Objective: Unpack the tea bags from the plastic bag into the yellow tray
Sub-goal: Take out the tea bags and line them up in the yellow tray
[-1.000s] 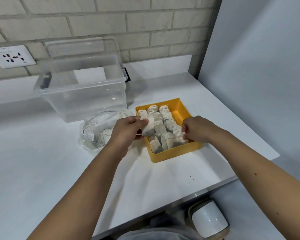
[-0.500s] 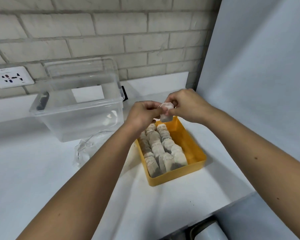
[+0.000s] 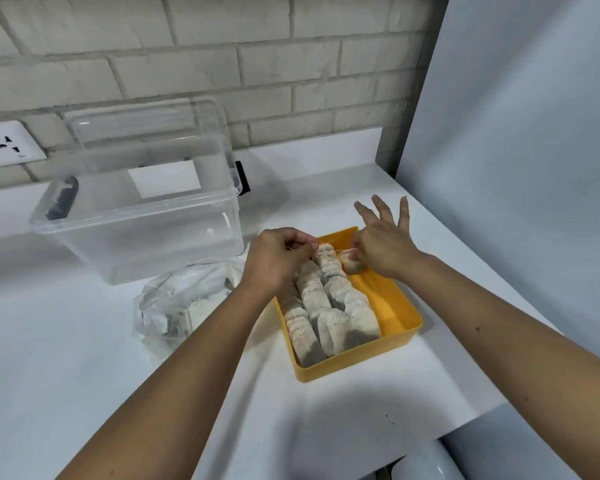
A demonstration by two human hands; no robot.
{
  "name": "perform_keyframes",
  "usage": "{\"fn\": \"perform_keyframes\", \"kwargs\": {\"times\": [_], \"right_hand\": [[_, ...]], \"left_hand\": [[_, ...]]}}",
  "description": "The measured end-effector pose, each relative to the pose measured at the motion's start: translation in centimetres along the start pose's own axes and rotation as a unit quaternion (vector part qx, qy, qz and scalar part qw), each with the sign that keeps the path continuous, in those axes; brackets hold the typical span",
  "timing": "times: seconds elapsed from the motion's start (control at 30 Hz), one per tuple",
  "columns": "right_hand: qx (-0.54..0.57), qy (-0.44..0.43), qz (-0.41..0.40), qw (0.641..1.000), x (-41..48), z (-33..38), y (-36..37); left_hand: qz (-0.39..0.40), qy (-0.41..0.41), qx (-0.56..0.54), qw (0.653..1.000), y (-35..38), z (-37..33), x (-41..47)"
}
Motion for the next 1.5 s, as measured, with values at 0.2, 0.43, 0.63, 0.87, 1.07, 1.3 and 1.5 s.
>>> {"fn": "perform_keyframes", "kwargs": {"times": [0.2,0.43,0.63,0.87,1.07,1.3,1.5], "right_hand": [[-0.048,0.054,-0.053,0.996,0.9,-0.6,-0.2],[-0.026,0.08,-0.07,0.994,1.1,-1.0,0.2],[0.013,0.054,-0.206,0.977,-0.8,2.1,-4.5],[0.231,-0.092,-0.176,0.952,-2.9,12.9,-6.9],[0.137,-0.19,-0.074,0.969,-2.8,19.5,-3.6],[0.098,-0.154,-0.067,0.981,-2.2,18.9,-3.6],[0.123,-0.163,-0.066,0.977,-2.4,19.7,-3.7]], "left_hand": [[-0.011,0.036,0.043,0.998,-1.0,-0.9,-0.7],[-0.028,0.05,-0.002,0.998,-4.5,-1.2,-2.5],[-0.066,0.003,-0.013,0.998,-10.9,1.7,-4.5],[-0.061,-0.033,0.083,0.994,-12.6,4.9,-6.2],[-0.018,-0.024,0.365,0.93,-9.6,9.0,-5.1],[-0.053,-0.017,0.497,0.866,-8.5,10.4,-4.8],[-0.037,-0.02,0.437,0.898,-9.3,9.4,-5.8]]}}
Point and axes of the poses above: each hand's wrist, its own x-axis towards the middle knuckle, its own y-axis out of the palm, z = x × y, the point moved 9 cm from there along x, towards the middle knuckle, and after that the axes turned 5 degrees about -y, right-handed, at the moved point
